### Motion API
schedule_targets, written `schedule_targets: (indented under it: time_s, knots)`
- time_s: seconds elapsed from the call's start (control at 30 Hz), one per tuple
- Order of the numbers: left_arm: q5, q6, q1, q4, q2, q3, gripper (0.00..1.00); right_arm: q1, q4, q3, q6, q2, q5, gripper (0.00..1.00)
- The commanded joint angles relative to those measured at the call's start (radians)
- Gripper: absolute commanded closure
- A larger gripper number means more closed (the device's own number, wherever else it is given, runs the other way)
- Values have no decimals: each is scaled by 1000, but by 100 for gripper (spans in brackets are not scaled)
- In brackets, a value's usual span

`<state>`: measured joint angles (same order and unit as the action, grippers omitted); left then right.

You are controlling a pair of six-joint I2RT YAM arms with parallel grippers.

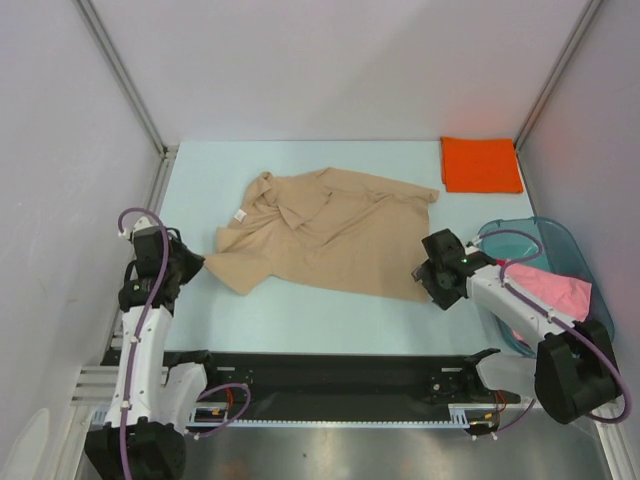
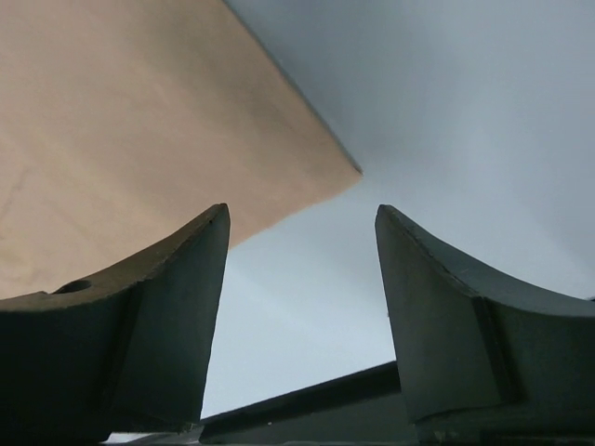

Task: Fold and stack the t-shirts
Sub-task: Flatten the tshirt out

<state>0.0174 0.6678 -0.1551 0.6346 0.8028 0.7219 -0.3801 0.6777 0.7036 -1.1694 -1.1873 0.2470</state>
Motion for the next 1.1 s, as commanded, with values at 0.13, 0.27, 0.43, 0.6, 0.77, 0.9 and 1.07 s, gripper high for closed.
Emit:
schedule_targets:
  time_s: [0.13,0.27,0.43,0.6,0.77,0.9,1.07]
  knots:
    - [-111,-51,-6,-39,-37,70,100,-105,154,83,-294,-129,147,35]
    - [-154,-56,-1,-58,-24,79,100,-108,177,111,-297,-184,195,45]
    - [-149,-68,32,-73,-1,85,100,-102,174,117,-325,-219,209,55]
    - [-157,-56,69,-96,32,86,100,-105,187,114,-361,-244,179,53]
    - [-162,-54,77,-105,44,99,100,-106,155,102,-374,-291,163,53]
    - [-157,-57,80,-102,49,119,100,-103,112,111,-363,-340,146,55]
    - [-158,-45,80,-98,41,129,100,-103,88,94,-380,-376,101,71]
